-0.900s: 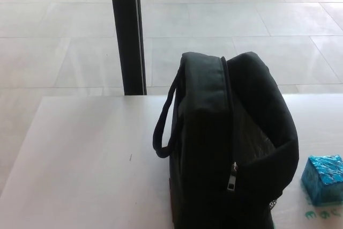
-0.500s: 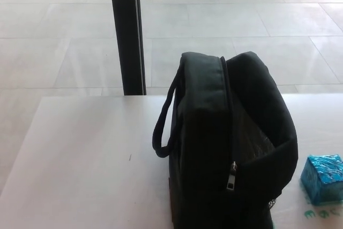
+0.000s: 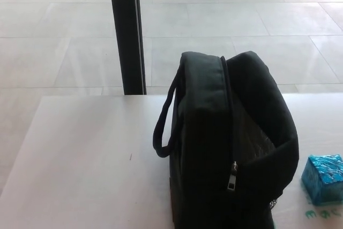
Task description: The robot uses its right hand to pick up the cube kept on the middle of the desk and put it inside the bag next to it
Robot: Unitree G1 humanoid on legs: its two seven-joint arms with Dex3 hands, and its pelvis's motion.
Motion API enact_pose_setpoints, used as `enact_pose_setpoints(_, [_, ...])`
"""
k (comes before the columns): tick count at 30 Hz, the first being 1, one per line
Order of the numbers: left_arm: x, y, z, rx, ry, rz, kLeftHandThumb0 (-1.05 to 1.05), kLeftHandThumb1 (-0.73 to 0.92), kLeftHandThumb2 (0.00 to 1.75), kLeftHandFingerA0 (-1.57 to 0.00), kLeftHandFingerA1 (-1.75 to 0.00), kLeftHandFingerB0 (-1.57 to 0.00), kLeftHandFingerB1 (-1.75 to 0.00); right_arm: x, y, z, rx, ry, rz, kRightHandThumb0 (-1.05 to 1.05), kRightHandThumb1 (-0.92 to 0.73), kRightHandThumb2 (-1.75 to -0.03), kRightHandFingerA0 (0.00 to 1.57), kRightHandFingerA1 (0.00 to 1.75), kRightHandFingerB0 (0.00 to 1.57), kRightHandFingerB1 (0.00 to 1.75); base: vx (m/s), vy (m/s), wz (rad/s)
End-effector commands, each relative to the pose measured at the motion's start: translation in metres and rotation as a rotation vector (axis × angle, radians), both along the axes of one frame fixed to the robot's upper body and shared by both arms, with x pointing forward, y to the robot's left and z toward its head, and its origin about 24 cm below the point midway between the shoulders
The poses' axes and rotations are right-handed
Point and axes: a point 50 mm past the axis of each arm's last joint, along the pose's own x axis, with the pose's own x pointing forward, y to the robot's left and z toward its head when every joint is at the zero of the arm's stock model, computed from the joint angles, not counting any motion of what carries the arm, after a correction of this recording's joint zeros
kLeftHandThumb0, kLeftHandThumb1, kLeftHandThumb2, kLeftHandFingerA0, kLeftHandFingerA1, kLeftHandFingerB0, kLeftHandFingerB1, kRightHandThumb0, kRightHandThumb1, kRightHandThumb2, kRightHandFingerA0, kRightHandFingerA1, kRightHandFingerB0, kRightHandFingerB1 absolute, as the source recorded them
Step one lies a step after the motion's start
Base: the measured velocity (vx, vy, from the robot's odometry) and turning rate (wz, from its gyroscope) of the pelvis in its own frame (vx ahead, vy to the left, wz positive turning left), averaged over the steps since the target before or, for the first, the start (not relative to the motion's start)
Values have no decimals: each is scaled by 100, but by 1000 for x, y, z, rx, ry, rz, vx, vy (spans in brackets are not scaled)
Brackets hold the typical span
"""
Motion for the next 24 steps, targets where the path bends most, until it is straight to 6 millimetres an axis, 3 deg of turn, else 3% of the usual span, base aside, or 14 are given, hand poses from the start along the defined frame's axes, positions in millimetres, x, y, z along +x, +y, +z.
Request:
enact_pose_setpoints(1, [-4, 4, 0, -13, 19, 24, -51, 69, 61, -28, -52, -25, -41, 23, 17, 22, -16, 48, 107, -51, -66, -61, 25, 40, 21, 28, 0, 0, 0])
enact_pose_setpoints(2, [-4, 4, 0, -10, 21, 24, -51, 69, 61, -28, -51, -25, -41, 26, 22, 25, -11, 42, 139, -49, -66, -61, 25, 38, 20, 28, 0, 0, 0])
enact_pose_setpoints(3, [-5, 4, 0, -8, 22, 20, -51, 70, 61, -28, -51, -25, -41, 30, 30, 29, -17, 47, 185, -58, -52, -79, 19, 45, 15, 39, 0, 0, 0])
enact_pose_setpoints(4, [-5, 4, 0, -6, 20, 17, -50, 70, 61, -28, -52, -26, -41, 36, 44, 36, -49, 54, 260, -58, -65, -60, 20, 38, 19, 27, 0, 0, 0])
enact_pose_setpoints(6, [-5, 4, 0, 0, 17, 9, -50, 70, 61, -29, -53, -27, -42, 46, 66, 43, -72, 55, 342, -58, -63, -59, 20, 39, 18, 27, 0, 0, 0])
enact_pose_setpoints(12, [-6, 4, -1, 7, 29, 12, -50, 72, 61, -29, -52, -27, -41, 55, 102, 43, -140, 71, 472, -63, -62, -59, 19, 38, 18, 27, 0, 0, 0])
enact_pose_setpoints(13, [-6, 4, -1, -4, 27, 21, -50, 71, 61, -28, -53, -27, -41, 55, 109, 42, -160, 73, 497, -68, -49, -82, 14, 46, 12, 39, 0, 0, 0])
enact_pose_setpoints(14, [-6, 4, -1, -6, 27, 19, -50, 71, 61, -27, -53, -27, -42, 57, 119, 40, -204, 90, 548, -66, -64, -60, 16, 37, 16, 26, 0, 0, 0])
enact_pose_setpoints(15, [-6, 4, -1, -6, 27, 19, -50, 71, 61, -27, -53, -27, -42, 57, 120, 40, -204, 91, 548, -66, -64, -60, 16, 37, 16, 26, 0, 0, 0])
enact_pose_setpoints(16, [-8, 5, -1, -5, 33, 18, -51, 71, 61, -27, -52, -25, -41, 61, 130, 34, -235, 102, 594, -36, -42, -98, 3, 52, 0, 48, 0, 0, 0])
enact_pose_setpoints(24, [-9, 5, -1, -5, 33, 9, -51, 70, 61, -27, -52, -25, -41, 67, 161, 21, -357, 202, 741, -38, -40, -99, 3, 52, 0, 50, 0, 0, 0])
